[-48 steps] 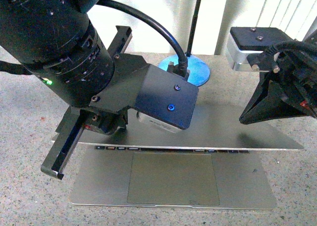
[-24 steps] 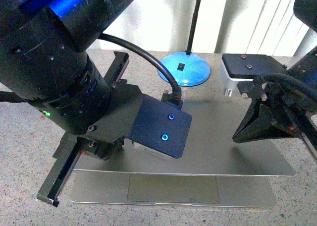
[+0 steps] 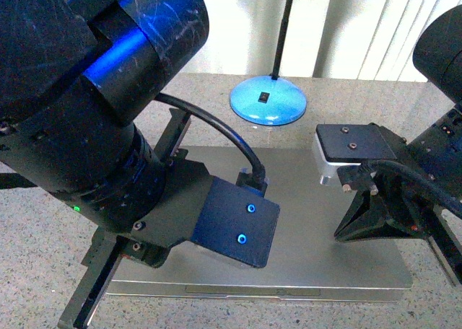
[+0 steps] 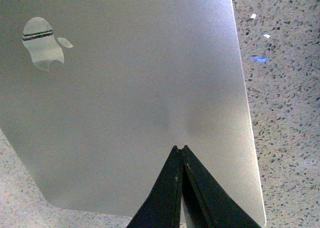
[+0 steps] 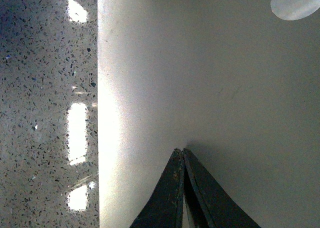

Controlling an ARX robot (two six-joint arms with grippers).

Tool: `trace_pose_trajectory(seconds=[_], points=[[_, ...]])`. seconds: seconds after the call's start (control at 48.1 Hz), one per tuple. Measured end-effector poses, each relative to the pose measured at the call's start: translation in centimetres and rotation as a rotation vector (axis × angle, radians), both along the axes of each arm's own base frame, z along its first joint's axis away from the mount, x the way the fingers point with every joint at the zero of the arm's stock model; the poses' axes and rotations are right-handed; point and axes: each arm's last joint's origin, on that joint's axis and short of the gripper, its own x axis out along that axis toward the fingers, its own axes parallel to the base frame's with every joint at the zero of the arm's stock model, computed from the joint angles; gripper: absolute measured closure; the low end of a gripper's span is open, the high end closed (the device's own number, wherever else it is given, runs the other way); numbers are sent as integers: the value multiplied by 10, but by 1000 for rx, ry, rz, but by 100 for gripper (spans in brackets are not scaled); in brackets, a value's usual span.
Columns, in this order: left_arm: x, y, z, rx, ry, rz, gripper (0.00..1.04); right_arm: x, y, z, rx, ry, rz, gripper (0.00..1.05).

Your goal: Close laptop

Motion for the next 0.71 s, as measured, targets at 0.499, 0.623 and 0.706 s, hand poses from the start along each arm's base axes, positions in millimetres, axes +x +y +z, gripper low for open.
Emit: trace_pose_trajectory(seconds=[0.499,0.623,0.706], points=[[-6,-4,-12,-4,21,-9,101,-7,-1,-14,-9,12,-5,102],[-3,-5,-9,-40,2,-1,101,-4,0,-13,30,-7,-21,102],[1,-6,-3,-103,-38,15,101,-2,1,-7,67,-25,-38,102]])
